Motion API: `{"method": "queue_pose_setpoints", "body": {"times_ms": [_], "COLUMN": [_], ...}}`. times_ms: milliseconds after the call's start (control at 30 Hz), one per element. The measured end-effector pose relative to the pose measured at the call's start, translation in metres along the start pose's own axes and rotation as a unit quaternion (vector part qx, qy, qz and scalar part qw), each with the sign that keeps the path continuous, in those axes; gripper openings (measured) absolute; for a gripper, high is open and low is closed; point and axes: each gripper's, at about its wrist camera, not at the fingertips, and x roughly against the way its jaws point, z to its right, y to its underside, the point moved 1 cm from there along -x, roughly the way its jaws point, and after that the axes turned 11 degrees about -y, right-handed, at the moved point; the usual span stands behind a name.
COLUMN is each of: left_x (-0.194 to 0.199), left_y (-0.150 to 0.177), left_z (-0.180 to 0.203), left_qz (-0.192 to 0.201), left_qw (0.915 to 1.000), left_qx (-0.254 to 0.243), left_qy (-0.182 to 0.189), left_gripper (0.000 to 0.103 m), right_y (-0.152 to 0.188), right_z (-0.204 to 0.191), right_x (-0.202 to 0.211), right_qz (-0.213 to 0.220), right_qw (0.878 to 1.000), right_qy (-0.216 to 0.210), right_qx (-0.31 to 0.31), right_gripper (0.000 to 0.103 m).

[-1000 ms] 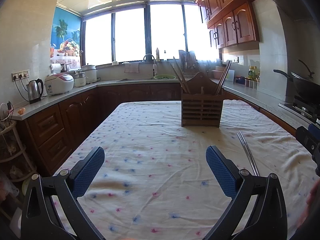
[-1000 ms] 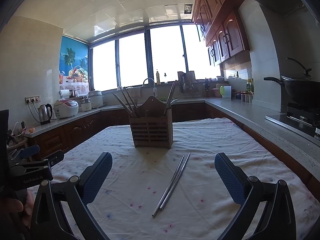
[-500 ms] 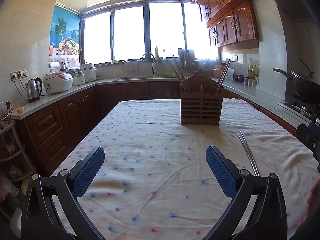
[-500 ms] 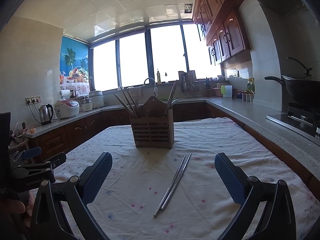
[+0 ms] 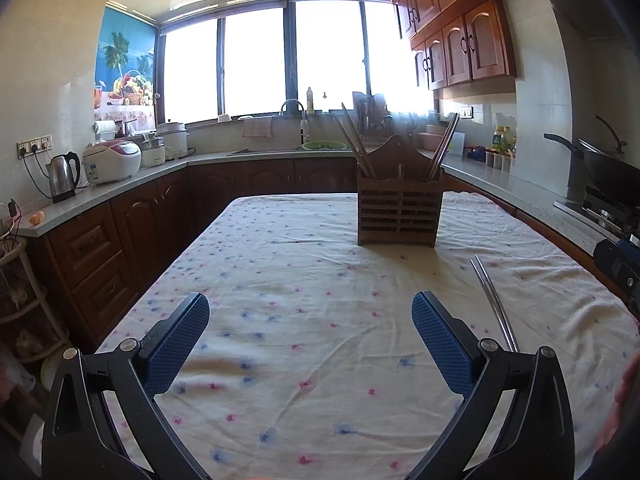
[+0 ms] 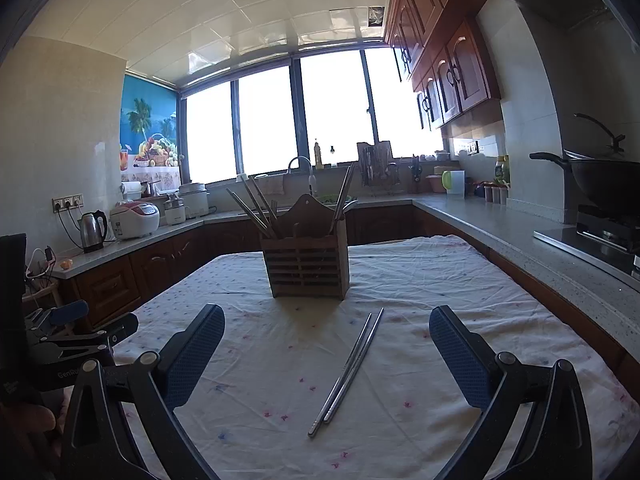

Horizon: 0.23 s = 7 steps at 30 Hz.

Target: Organize utensils

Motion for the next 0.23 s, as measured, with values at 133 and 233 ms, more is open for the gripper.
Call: {"method": "queue_pose_setpoints", "body": {"times_ms": [133,233], "left_x": [-0.0017,-0.0039], "left_y": [-0.0029,-0.0047], "left_z": [-0.0001,0.0012], "left_qz": [-0.006,-0.012], "left_qw": [1.0000,0.9998], "left_qx": [0.001,0.001], "left_qy": [0.007,0.014], "left_gripper": [0.103,0.103], "right_y": [-0.0010,-0.0027], "right_z": [0.0026,0.0047], "right_x": [-0.0024,-0.0067], "right_qz": [-0.005,-0.010], "right_qw": [1.000,1.000], "right_qy": [-0.001,-0.002], "right_qx": [-0.004,-0.007], "right_gripper": [0.103,0.103]}}
